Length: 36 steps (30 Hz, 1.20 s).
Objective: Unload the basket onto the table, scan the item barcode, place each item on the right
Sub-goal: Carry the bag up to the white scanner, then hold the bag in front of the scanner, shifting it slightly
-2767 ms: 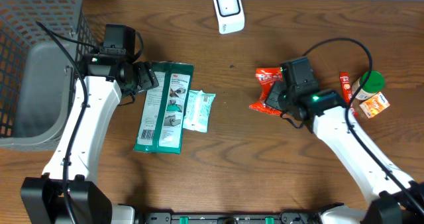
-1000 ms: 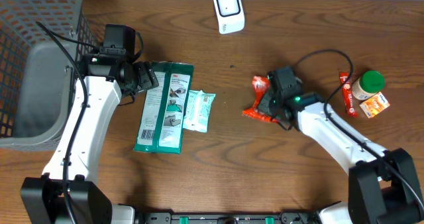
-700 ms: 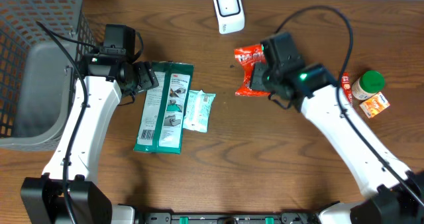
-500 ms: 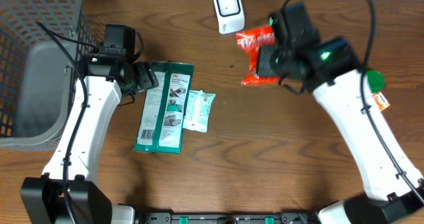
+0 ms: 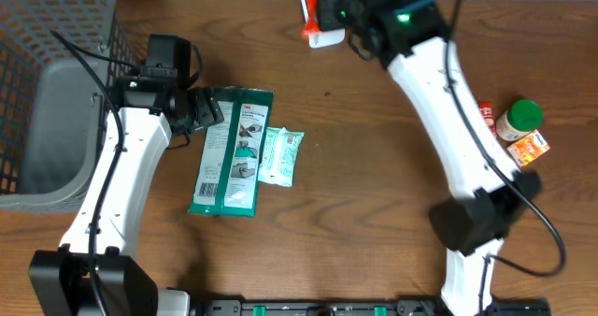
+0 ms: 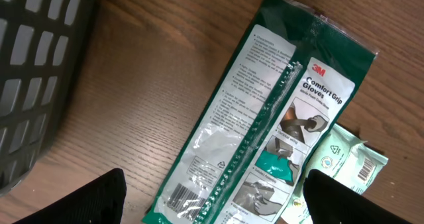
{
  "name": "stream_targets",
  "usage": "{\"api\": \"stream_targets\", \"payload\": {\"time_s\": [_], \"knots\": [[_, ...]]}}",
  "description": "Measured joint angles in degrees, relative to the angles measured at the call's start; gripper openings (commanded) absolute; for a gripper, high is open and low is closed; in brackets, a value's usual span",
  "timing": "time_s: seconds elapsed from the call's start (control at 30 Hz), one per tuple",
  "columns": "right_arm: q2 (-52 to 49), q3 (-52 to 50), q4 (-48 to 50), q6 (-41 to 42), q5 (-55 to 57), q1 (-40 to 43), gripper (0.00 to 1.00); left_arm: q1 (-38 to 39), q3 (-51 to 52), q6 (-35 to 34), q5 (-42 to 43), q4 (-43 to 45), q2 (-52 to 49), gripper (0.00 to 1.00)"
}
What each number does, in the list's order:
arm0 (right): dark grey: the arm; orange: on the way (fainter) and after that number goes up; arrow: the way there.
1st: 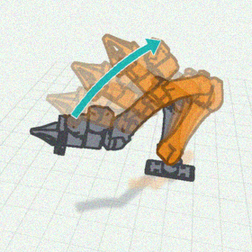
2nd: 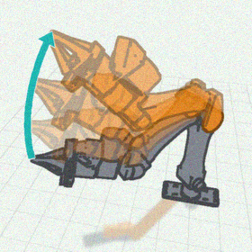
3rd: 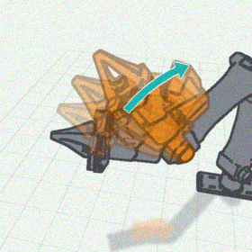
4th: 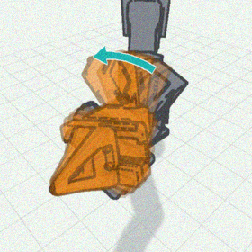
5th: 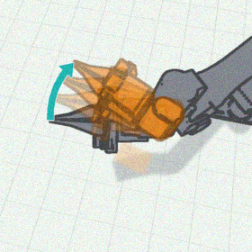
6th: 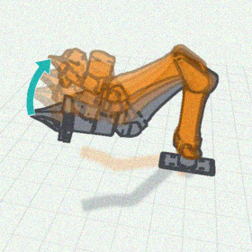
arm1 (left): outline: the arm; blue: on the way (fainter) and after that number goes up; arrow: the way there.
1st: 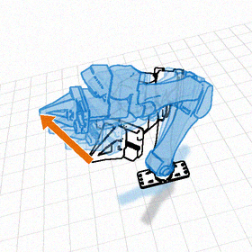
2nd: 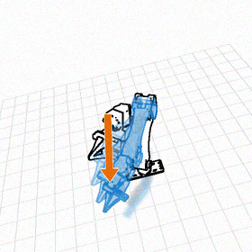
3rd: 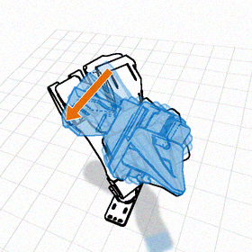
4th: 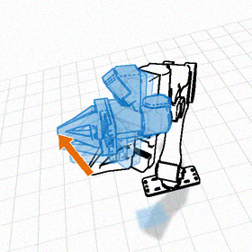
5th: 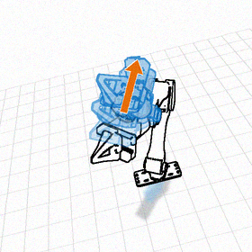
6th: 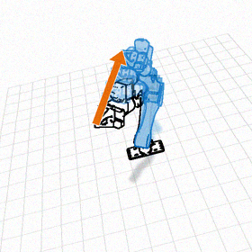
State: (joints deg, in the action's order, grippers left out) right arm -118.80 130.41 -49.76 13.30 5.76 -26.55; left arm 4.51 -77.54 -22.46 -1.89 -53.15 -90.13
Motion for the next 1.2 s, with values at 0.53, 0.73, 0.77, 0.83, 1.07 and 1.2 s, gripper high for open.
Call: {"api": "stream_targets", "payload": {"time_s": [0.53,0.73,0.77,0.83,1.07,1.2], "knots": [[-24.3,-0.5,40.3,-1.0,11.0,3.0,0.01,0.0,0.0,0.0,0.0,0.0,0.0,0.86],[-29.3,-0.8,42.1,-1.0,10.7,4.5,0.01,0.0,0.0,0.0,0.0,0.0,0.0,0.86],[-29.4,-0.8,42.2,-0.9,10.7,4.6,0.01,0.0,0.0,0.0,0.0,0.0,0.0,0.86],[-29.4,-0.8,42.5,-0.7,10.6,4.7,0.01,0.0,0.0,0.0,0.0,0.0,0.0,0.86],[-29.4,-0.8,45.2,-0.7,10.1,4.7,0.01,0.0,0.0,0.0,0.0,0.0,0.0,0.86],[-29.4,-0.8,45.7,0.6,8.7,4.7,0.01,0.0,0.0,0.0,0.0,0.0,0.0,0.86]]}}
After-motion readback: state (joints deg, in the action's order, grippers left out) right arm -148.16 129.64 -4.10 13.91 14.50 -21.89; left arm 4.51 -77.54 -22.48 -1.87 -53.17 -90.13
